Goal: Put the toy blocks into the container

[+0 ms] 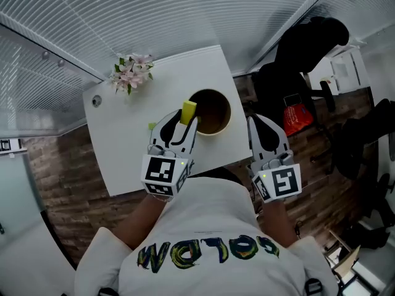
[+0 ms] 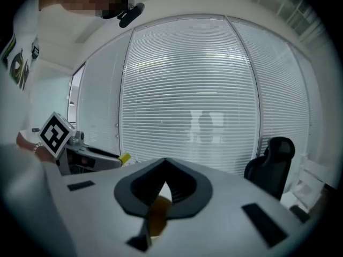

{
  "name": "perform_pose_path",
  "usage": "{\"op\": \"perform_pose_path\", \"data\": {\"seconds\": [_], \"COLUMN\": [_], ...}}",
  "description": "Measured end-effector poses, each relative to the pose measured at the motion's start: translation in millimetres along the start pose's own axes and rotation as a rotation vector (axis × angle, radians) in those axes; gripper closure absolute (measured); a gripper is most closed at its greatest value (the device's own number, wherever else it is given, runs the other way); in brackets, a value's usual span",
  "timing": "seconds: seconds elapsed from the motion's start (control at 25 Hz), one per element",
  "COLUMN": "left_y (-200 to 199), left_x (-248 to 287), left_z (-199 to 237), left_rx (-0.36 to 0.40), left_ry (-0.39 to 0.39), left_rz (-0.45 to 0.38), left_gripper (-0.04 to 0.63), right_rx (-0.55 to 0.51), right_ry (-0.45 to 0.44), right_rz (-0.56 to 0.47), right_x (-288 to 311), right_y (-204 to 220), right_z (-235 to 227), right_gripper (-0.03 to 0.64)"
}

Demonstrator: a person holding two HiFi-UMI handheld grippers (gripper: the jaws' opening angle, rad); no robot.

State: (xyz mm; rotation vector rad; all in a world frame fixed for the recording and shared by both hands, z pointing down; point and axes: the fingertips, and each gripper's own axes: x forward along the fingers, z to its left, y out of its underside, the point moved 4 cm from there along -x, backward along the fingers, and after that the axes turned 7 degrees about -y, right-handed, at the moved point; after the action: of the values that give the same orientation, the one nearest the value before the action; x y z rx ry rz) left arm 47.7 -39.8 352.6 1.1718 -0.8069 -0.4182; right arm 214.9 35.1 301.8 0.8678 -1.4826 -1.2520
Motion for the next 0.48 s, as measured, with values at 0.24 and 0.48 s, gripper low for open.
{"op": "perform_pose_path", "data": {"seconds": [0.24, 0.48], "left_y": [5.9, 41.2], "left_x": [5.4, 36.5], "left_z": [-10.3, -13.8], "left_rx": [0.011, 0.068], "left_ry": [0.024, 0.035], "left_rz": [0.021, 0.093], "left_gripper": [0.445, 0.445], "right_rx": [0.011, 0.01], "right_ry": [-0.001, -0.012], "right_rz": [-0.009, -0.007], "right_x": [-3.3, 1.3], "right_y": [1.6, 4.6], "right_z": [-0.7, 0.2], "right_gripper": [0.609, 0.609]}}
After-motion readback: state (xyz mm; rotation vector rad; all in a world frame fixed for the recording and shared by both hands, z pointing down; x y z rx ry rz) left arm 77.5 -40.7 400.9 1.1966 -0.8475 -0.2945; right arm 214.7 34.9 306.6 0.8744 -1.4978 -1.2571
